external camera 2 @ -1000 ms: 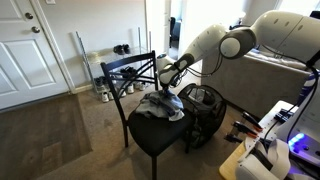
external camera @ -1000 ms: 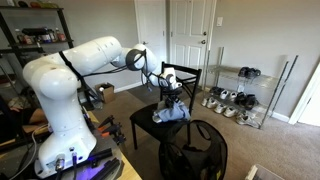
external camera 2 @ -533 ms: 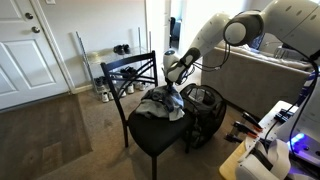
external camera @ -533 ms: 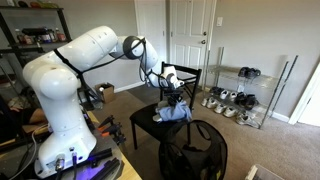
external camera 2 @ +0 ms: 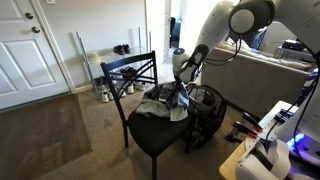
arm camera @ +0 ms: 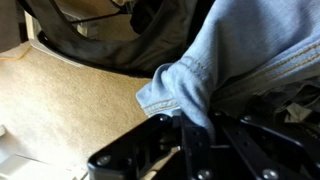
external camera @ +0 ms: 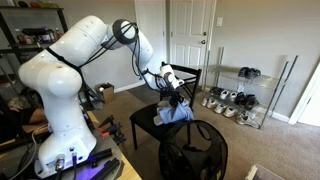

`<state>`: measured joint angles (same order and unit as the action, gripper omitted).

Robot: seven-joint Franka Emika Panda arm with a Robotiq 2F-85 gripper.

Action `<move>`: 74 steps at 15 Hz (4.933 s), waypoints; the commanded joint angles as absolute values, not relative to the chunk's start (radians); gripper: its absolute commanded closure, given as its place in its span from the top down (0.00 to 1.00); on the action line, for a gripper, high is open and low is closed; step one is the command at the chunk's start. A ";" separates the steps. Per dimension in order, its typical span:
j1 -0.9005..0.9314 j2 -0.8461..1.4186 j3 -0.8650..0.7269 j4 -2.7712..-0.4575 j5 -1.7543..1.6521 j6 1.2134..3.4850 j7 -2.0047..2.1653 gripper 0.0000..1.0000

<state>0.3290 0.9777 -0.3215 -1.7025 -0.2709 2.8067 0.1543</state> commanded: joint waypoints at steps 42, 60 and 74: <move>0.352 1.237 -0.436 -1.495 -0.177 2.298 0.766 0.02; 0.064 1.157 -0.355 -1.585 -0.151 2.592 0.732 0.02; -0.021 1.268 -0.305 -1.527 -0.072 2.556 0.576 0.07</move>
<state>-0.0381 1.2587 -0.2869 -1.5329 -0.1086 2.5575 0.5983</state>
